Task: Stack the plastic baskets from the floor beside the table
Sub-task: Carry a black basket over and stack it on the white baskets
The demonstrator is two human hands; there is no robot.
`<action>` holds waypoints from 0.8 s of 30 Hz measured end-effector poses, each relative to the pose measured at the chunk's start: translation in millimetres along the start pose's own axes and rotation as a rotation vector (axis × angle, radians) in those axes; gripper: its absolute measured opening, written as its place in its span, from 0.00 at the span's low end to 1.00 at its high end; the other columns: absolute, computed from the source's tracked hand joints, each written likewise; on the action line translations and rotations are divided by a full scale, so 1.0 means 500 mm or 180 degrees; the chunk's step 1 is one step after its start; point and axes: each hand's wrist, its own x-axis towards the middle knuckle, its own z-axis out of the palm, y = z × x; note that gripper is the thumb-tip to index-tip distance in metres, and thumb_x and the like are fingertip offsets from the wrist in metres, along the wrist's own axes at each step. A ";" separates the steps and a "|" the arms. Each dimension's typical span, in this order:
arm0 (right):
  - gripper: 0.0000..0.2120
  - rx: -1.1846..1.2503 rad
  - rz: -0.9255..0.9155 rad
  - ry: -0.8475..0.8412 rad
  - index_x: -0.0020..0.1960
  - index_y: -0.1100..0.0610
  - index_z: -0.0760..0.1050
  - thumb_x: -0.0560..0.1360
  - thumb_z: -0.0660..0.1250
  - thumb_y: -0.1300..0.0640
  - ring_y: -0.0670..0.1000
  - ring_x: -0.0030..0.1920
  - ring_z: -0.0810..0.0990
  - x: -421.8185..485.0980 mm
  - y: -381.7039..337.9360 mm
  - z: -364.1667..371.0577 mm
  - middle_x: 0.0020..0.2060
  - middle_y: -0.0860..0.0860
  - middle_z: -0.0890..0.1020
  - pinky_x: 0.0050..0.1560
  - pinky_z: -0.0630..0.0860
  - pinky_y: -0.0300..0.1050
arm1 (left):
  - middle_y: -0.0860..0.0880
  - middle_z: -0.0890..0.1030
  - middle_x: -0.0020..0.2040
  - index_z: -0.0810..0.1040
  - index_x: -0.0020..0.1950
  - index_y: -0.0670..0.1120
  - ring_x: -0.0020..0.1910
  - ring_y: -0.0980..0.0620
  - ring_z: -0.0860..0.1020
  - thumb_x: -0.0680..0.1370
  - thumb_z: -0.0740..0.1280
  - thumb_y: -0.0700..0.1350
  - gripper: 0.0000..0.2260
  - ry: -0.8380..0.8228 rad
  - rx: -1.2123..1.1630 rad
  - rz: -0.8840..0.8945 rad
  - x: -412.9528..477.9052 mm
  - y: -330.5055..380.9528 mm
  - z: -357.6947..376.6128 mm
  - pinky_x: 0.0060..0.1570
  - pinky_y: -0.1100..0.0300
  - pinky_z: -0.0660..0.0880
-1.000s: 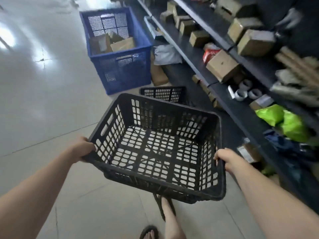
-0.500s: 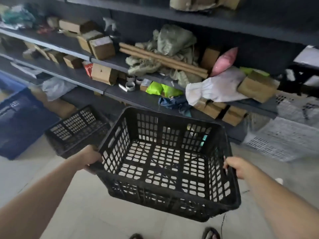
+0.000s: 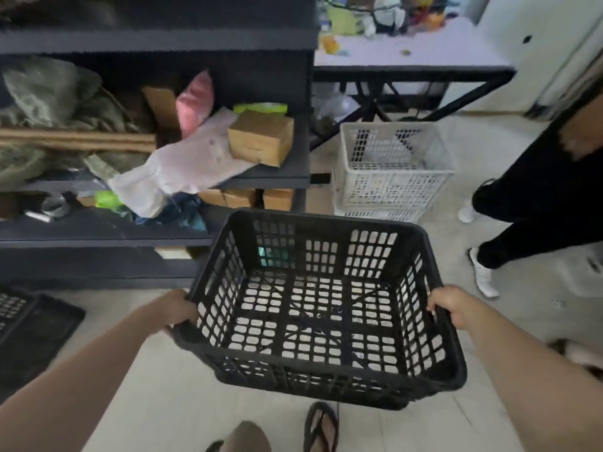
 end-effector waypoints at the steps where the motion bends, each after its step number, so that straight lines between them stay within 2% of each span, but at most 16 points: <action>1: 0.09 0.0070 0.0057 0.0079 0.46 0.68 0.70 0.67 0.60 0.76 0.56 0.35 0.70 0.028 0.022 -0.036 0.35 0.59 0.71 0.32 0.68 0.44 | 0.41 0.80 0.37 0.75 0.44 0.38 0.34 0.44 0.80 0.69 0.65 0.32 0.06 -0.0010 0.0059 0.0052 0.008 0.043 0.022 0.26 0.59 0.76; 2: 0.10 0.0165 0.0104 0.0113 0.47 0.68 0.70 0.67 0.61 0.76 0.57 0.37 0.71 0.050 0.041 -0.071 0.36 0.60 0.71 0.33 0.69 0.44 | 0.41 0.79 0.36 0.75 0.43 0.38 0.35 0.44 0.79 0.68 0.65 0.32 0.05 -0.0011 0.0137 0.0109 0.017 0.088 0.043 0.29 0.59 0.76; 4: 0.08 0.0347 0.0191 0.0214 0.42 0.67 0.71 0.67 0.60 0.77 0.58 0.37 0.72 0.070 0.060 -0.127 0.36 0.61 0.73 0.35 0.69 0.45 | 0.40 0.79 0.38 0.77 0.43 0.36 0.37 0.43 0.78 0.68 0.66 0.33 0.05 -0.0003 0.0211 0.0252 0.035 0.163 0.072 0.36 0.56 0.76; 6: 0.10 0.0596 0.0220 0.0410 0.35 0.66 0.69 0.68 0.58 0.78 0.57 0.33 0.71 0.084 0.071 -0.183 0.32 0.60 0.72 0.33 0.68 0.45 | 0.37 0.81 0.42 0.79 0.46 0.34 0.42 0.41 0.80 0.67 0.67 0.34 0.09 -0.0015 0.0224 0.0442 0.063 0.243 0.098 0.42 0.53 0.77; 8: 0.11 0.0846 0.0181 0.0508 0.33 0.66 0.68 0.69 0.57 0.78 0.57 0.32 0.69 0.108 0.074 -0.236 0.31 0.58 0.70 0.31 0.66 0.45 | 0.36 0.82 0.43 0.80 0.47 0.34 0.42 0.41 0.81 0.68 0.67 0.34 0.09 0.0024 0.0110 0.0616 0.091 0.325 0.124 0.43 0.52 0.78; 11: 0.08 0.0995 0.0274 0.0798 0.39 0.66 0.71 0.69 0.59 0.77 0.58 0.34 0.71 0.178 0.055 -0.311 0.34 0.60 0.72 0.31 0.67 0.45 | 0.43 0.81 0.37 0.79 0.45 0.38 0.35 0.47 0.78 0.72 0.66 0.36 0.05 0.0163 -0.0114 0.0904 0.129 0.451 0.165 0.37 0.58 0.74; 13: 0.09 0.1106 0.0269 0.0841 0.43 0.66 0.73 0.67 0.60 0.76 0.59 0.36 0.73 0.237 0.024 -0.358 0.38 0.61 0.74 0.32 0.71 0.46 | 0.43 0.82 0.40 0.80 0.47 0.41 0.38 0.47 0.79 0.75 0.66 0.43 0.07 0.0283 -0.0177 0.1060 0.163 0.525 0.184 0.36 0.59 0.72; 15: 0.10 0.1109 0.0276 0.0847 0.44 0.64 0.74 0.66 0.61 0.74 0.58 0.38 0.74 0.296 -0.018 -0.395 0.39 0.60 0.75 0.32 0.75 0.45 | 0.40 0.83 0.44 0.80 0.49 0.40 0.43 0.43 0.81 0.77 0.64 0.48 0.12 0.0358 -0.0172 0.1137 0.210 0.592 0.191 0.40 0.56 0.72; 17: 0.10 0.1169 0.0209 0.0858 0.40 0.63 0.72 0.69 0.59 0.77 0.56 0.30 0.70 0.325 -0.070 -0.426 0.32 0.58 0.72 0.21 0.70 0.37 | 0.38 0.83 0.48 0.79 0.52 0.39 0.48 0.40 0.81 0.79 0.62 0.49 0.14 0.0407 -0.0106 0.1187 0.255 0.659 0.186 0.45 0.54 0.74; 19: 0.13 0.1232 0.0092 0.0902 0.45 0.62 0.73 0.70 0.58 0.77 0.56 0.25 0.70 0.357 -0.124 -0.464 0.28 0.57 0.69 0.16 0.64 0.34 | 0.37 0.83 0.50 0.77 0.55 0.39 0.49 0.39 0.80 0.79 0.61 0.50 0.16 0.0482 -0.0028 0.1244 0.290 0.729 0.177 0.48 0.53 0.74; 21: 0.18 0.1433 -0.0013 0.0911 0.52 0.59 0.74 0.70 0.58 0.77 0.56 0.25 0.70 0.381 -0.171 -0.503 0.29 0.58 0.70 0.13 0.63 0.31 | 0.39 0.83 0.50 0.78 0.55 0.39 0.46 0.41 0.79 0.79 0.59 0.51 0.17 0.0587 0.0041 0.1298 0.308 0.799 0.165 0.45 0.54 0.73; 24: 0.18 0.1559 -0.0125 0.0940 0.53 0.58 0.75 0.72 0.59 0.76 0.55 0.29 0.69 0.427 -0.238 -0.567 0.31 0.57 0.72 0.13 0.64 0.31 | 0.40 0.82 0.49 0.79 0.52 0.38 0.49 0.39 0.79 0.79 0.58 0.52 0.18 0.0729 0.0006 0.1325 0.330 0.897 0.143 0.45 0.55 0.71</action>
